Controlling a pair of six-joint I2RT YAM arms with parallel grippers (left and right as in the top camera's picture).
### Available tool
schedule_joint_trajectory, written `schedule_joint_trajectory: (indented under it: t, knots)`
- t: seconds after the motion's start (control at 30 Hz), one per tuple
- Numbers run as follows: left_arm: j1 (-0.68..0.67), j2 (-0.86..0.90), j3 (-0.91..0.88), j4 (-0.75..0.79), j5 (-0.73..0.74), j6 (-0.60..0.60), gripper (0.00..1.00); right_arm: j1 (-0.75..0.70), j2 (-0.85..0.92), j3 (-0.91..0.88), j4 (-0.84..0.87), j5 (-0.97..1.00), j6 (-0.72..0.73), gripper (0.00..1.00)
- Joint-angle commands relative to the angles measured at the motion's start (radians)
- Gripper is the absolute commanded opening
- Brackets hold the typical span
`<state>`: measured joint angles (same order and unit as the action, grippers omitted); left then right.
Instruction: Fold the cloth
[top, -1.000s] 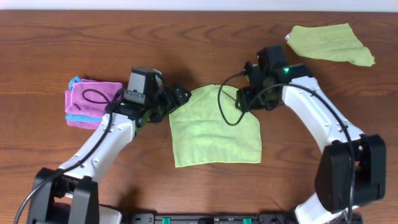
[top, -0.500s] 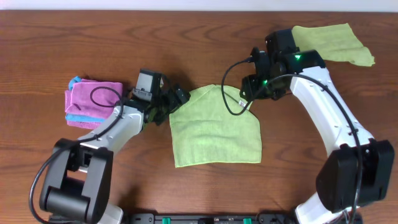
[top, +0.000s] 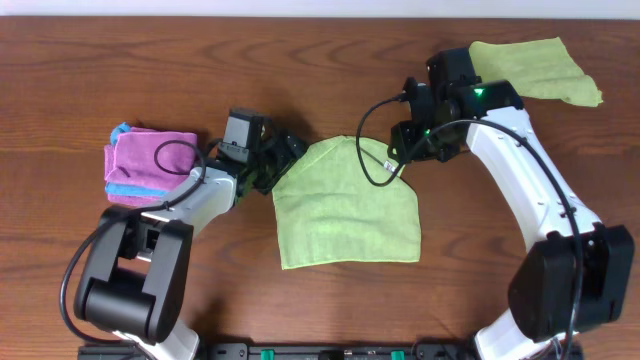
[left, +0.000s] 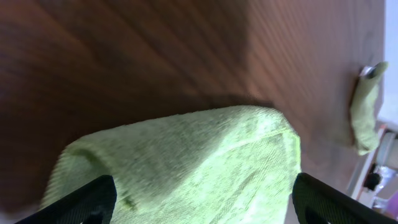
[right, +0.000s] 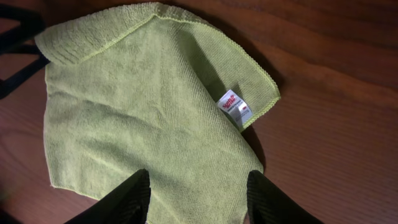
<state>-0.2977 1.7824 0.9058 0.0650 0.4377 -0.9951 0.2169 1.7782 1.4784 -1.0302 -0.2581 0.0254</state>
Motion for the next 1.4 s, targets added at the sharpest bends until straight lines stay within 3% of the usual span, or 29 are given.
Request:
schedule_joint_trajectory:
  t: [0.0, 0.13, 0.33, 0.43, 0.57, 1.2, 1.37]
  knots:
    - [-0.014, 0.035, 0.026, 0.027, 0.005, -0.045, 0.9, -0.003, -0.025, 0.021, -0.003, -0.008, -0.008, 0.49]
    - [-0.026, 0.054, 0.026, 0.052, 0.008, -0.061, 0.81, -0.003, -0.025, 0.021, -0.003, -0.008, -0.008, 0.47]
    - [-0.026, 0.056, 0.026, 0.093, 0.0, -0.061, 0.34, -0.002, -0.025, 0.021, -0.01, -0.008, -0.008, 0.44]
    - [-0.023, 0.056, 0.026, 0.143, -0.016, -0.063, 0.21, -0.002, -0.025, 0.021, -0.036, -0.008, -0.008, 0.41]
    - [-0.017, 0.056, 0.026, 0.153, -0.082, -0.087, 0.16, 0.0, -0.025, 0.021, -0.095, -0.009, -0.017, 0.37]
    - [0.036, 0.062, 0.026, 0.132, -0.355, -0.086, 0.14, 0.0, -0.025, 0.021, -0.164, -0.016, -0.042, 0.31]
    - [0.053, 0.062, 0.026, 0.122, -0.39, -0.082, 0.18, 0.003, -0.025, 0.021, -0.147, -0.046, -0.079, 0.3]
